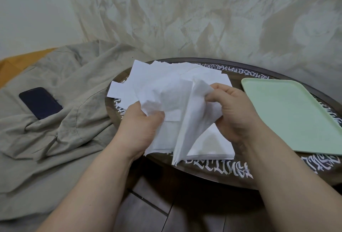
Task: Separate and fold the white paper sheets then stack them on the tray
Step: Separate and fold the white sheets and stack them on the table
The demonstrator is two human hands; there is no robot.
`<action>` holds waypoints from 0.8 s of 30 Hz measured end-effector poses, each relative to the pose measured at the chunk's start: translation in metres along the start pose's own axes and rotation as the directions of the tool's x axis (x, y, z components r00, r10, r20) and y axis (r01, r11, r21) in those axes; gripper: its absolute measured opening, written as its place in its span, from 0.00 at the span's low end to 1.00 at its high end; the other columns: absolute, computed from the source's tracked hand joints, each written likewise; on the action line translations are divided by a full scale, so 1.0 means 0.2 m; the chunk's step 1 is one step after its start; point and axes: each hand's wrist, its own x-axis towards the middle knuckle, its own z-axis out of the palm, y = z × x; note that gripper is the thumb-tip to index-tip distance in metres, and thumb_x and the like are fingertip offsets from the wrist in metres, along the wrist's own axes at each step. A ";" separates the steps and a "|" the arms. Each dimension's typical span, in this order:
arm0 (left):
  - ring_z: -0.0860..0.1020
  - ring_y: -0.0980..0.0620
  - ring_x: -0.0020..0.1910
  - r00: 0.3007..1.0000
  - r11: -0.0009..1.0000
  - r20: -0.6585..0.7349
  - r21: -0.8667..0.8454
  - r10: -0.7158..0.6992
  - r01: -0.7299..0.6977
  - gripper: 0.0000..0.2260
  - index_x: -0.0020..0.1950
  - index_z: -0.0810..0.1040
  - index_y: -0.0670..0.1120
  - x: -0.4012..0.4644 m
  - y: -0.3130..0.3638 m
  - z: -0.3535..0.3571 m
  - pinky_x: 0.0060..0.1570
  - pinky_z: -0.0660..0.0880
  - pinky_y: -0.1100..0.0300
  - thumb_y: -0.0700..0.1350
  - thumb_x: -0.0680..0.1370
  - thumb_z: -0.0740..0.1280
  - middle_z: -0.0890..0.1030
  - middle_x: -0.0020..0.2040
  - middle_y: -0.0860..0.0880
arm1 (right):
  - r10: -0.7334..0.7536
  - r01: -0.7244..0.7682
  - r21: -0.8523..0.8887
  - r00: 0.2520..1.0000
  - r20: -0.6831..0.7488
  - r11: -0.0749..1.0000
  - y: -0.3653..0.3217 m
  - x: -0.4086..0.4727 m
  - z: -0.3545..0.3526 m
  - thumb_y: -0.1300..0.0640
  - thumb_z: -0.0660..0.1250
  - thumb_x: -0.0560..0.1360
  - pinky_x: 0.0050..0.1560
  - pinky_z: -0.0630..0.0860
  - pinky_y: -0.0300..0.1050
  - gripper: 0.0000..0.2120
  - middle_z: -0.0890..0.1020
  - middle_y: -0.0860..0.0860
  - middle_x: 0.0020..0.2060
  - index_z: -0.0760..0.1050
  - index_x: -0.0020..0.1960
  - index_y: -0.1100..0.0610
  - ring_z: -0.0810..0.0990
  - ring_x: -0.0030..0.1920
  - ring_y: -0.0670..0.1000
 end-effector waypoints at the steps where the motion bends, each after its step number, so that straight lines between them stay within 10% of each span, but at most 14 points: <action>1: 0.84 0.47 0.49 0.999 0.997 0.013 0.076 0.032 -0.033 0.11 0.47 0.84 0.46 0.00 0.00 0.01 0.51 0.80 0.48 0.41 0.69 0.65 0.86 0.46 0.48 | 0.032 -0.033 0.021 0.999 0.043 0.999 0.00 0.00 0.00 0.69 0.62 0.70 0.36 0.66 0.43 0.11 0.77 0.51 0.31 0.76 0.33 0.58 0.73 0.34 0.50; 7: 0.82 0.59 0.42 0.979 0.973 0.201 0.215 0.044 -0.088 0.04 0.45 0.84 0.47 -0.03 0.02 0.02 0.39 0.77 0.62 0.42 0.73 0.70 0.86 0.41 0.54 | 0.073 -0.083 0.058 0.985 0.159 0.995 0.01 0.00 0.01 0.70 0.63 0.73 0.39 0.71 0.43 0.14 0.81 0.53 0.34 0.80 0.33 0.58 0.78 0.36 0.50; 13: 0.83 0.53 0.51 0.961 0.937 0.277 0.338 -0.007 -0.091 0.10 0.52 0.83 0.49 -0.01 0.01 0.00 0.52 0.80 0.48 0.39 0.73 0.67 0.86 0.48 0.53 | 0.032 -0.045 0.141 0.995 0.094 0.989 0.02 0.01 0.00 0.69 0.65 0.70 0.39 0.71 0.45 0.08 0.81 0.55 0.34 0.80 0.35 0.61 0.78 0.37 0.53; 20: 0.84 0.48 0.43 0.997 0.985 0.030 0.159 -0.073 0.068 0.18 0.47 0.81 0.47 0.01 0.02 0.00 0.42 0.81 0.54 0.28 0.74 0.59 0.86 0.43 0.51 | 0.049 -0.100 0.457 0.991 0.123 0.884 0.01 0.04 -0.08 0.65 0.61 0.67 0.51 0.69 0.53 0.10 0.77 0.57 0.45 0.78 0.46 0.62 0.74 0.46 0.56; 24: 0.84 0.46 0.42 0.987 0.953 0.003 -0.262 -0.158 0.154 0.14 0.51 0.81 0.41 0.01 0.06 0.02 0.37 0.81 0.55 0.27 0.76 0.60 0.86 0.46 0.44 | 0.025 -0.011 -0.250 0.998 0.054 0.968 0.06 0.01 -0.02 0.68 0.66 0.70 0.37 0.70 0.41 0.09 0.80 0.52 0.33 0.81 0.34 0.59 0.76 0.36 0.48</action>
